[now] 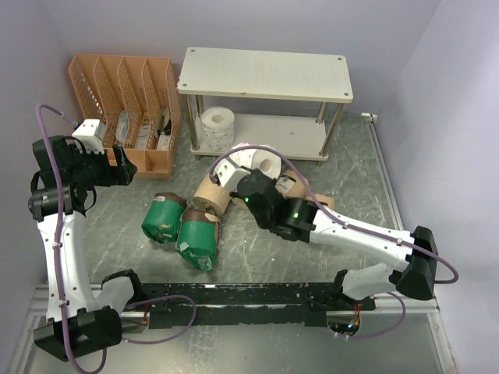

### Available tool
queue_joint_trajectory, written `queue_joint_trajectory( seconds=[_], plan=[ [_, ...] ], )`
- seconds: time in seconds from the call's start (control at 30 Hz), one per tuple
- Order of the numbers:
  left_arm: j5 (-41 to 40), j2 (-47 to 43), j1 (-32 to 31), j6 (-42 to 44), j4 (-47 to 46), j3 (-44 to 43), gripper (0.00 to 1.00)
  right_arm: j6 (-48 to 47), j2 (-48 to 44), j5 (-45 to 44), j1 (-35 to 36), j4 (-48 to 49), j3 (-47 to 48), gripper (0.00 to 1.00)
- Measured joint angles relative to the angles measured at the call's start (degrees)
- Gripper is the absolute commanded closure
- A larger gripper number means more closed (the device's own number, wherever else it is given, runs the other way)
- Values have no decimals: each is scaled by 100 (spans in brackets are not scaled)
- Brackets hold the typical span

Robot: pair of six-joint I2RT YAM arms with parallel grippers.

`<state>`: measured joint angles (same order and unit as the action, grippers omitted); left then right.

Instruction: Place and organize the paper towels onto the shelf

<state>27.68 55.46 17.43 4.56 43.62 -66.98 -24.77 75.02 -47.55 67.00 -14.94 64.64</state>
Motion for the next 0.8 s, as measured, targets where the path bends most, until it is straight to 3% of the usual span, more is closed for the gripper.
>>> queue_joint_trajectory(
  seconds=[0.23,0.47,0.8],
  plan=[
    [0,-2,0,0,0,0,6,-1572,247,1727,-1189,-199,673,100],
    [0,-7,0,0,0,4,7,-2811,1180,3377,-2380,-752,1740,100],
    [-4,-61,0,0,0,42,6,-3810,2470,4068,-2931,-1519,2796,100]
  ],
)
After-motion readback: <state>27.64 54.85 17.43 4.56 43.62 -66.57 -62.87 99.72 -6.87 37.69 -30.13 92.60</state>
